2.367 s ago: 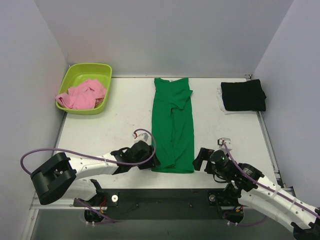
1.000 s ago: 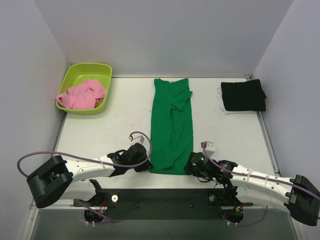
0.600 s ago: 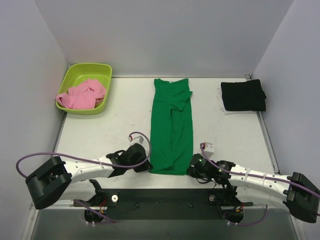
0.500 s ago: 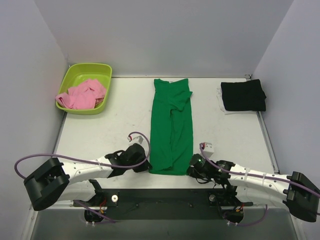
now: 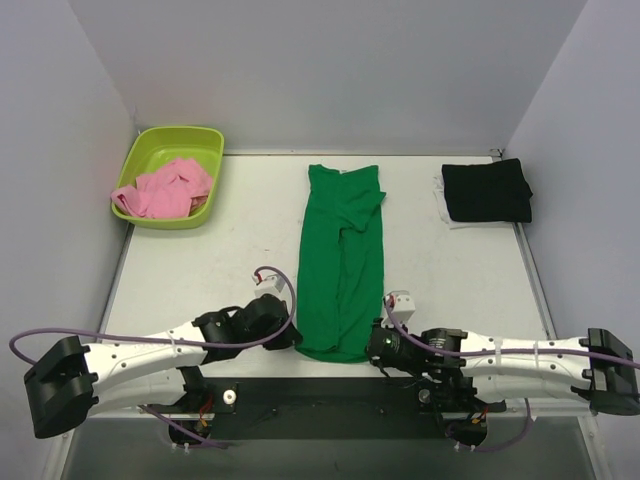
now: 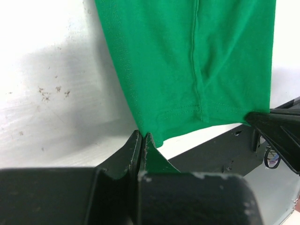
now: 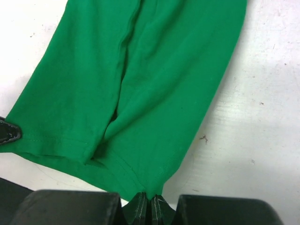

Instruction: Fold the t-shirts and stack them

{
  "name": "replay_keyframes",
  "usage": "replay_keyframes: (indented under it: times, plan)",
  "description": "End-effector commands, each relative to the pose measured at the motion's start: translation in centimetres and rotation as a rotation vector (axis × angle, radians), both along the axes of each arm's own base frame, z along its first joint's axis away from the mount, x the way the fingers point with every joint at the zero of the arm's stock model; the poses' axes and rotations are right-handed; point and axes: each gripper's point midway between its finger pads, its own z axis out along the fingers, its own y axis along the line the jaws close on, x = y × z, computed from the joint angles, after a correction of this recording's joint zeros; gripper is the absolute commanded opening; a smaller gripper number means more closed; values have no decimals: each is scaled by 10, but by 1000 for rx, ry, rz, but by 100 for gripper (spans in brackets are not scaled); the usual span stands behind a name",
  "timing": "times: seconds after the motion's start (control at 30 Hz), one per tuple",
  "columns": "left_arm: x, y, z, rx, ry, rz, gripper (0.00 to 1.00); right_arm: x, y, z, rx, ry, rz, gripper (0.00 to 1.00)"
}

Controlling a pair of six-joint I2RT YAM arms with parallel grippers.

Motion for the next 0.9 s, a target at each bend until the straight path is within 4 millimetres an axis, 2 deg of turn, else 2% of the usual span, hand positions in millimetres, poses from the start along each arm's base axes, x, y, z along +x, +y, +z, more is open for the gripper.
replay_keyframes:
  times: [0.0,0.07,0.2,0.43,0.7,0.83,0.87]
  plan:
    - [2,-5,25,-22,-43,19,0,11,-2,22,-32,-96,-41,0]
    - [7,-6,39,-35,-70,27,0,17,-4,31,-46,-133,-48,0]
    - [16,-6,60,-37,-118,28,0,31,-2,61,-37,-216,-57,0]
    - [46,-18,87,-52,-175,24,0,57,-6,89,-66,-262,-85,0]
    - [89,-28,100,-79,-197,29,0,92,-25,101,-109,-279,-153,0]
    - [115,-38,97,-71,-198,34,0,112,-28,92,-103,-227,-169,0]
    - [123,-38,102,-80,-205,47,0,121,-34,91,-101,-218,-199,0]
